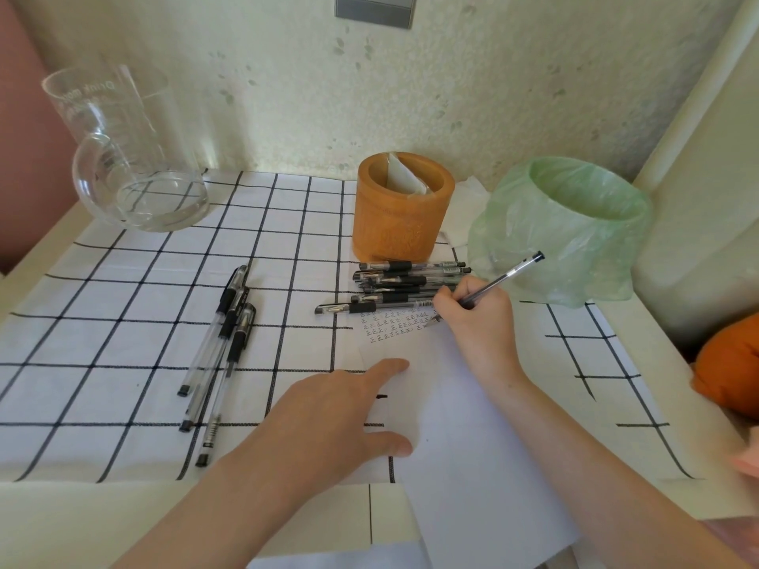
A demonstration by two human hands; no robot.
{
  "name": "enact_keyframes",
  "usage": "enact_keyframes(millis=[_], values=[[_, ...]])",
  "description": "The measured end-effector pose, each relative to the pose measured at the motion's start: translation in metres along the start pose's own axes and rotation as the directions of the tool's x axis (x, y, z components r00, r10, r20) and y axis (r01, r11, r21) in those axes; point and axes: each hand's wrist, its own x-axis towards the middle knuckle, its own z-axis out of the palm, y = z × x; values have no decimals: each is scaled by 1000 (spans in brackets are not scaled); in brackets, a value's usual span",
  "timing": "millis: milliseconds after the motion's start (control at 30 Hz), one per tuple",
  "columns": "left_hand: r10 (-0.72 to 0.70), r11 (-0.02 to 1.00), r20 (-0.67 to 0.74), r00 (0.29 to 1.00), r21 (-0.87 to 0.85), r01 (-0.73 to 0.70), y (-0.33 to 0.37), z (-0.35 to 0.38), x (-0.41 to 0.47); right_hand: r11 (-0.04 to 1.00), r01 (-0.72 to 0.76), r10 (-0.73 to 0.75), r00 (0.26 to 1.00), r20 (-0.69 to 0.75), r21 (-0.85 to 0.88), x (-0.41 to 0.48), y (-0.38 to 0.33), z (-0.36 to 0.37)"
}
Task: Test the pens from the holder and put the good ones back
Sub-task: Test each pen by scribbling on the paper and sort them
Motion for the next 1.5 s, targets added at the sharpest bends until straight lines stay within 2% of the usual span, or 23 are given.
enact_keyframes(millis=[533,1067,1133,1233,1333,1433,1500], values=[[6,1000,-33,999,-19,-7,1,0,0,1000,11,-11,1000,20,2,0,-1,1],[-1,1000,37,999,0,1,2,-4,-3,999,-16,16,1000,-8,-39,0,-2,0],[4,999,43,999,-49,-1,1,-3,-3,998,-66,66,998,0,-11,1,-5,-1],[13,969,-61,998,-245,-27,0,-3,-2,965,-174,173,985,26,195,2,-20,-6],[-45,879,-179,983,-475,-46,-1,-9,2,899,-266,215,960,177,349,-3,-42,-16],[-95,773,-255,962,-629,-90,-1,-14,6,804,-397,241,898,368,443,-9,-56,-23],[-105,699,-296,949,-701,-142,-1,-16,6,755,-453,247,866,435,473,-11,-60,-25]])
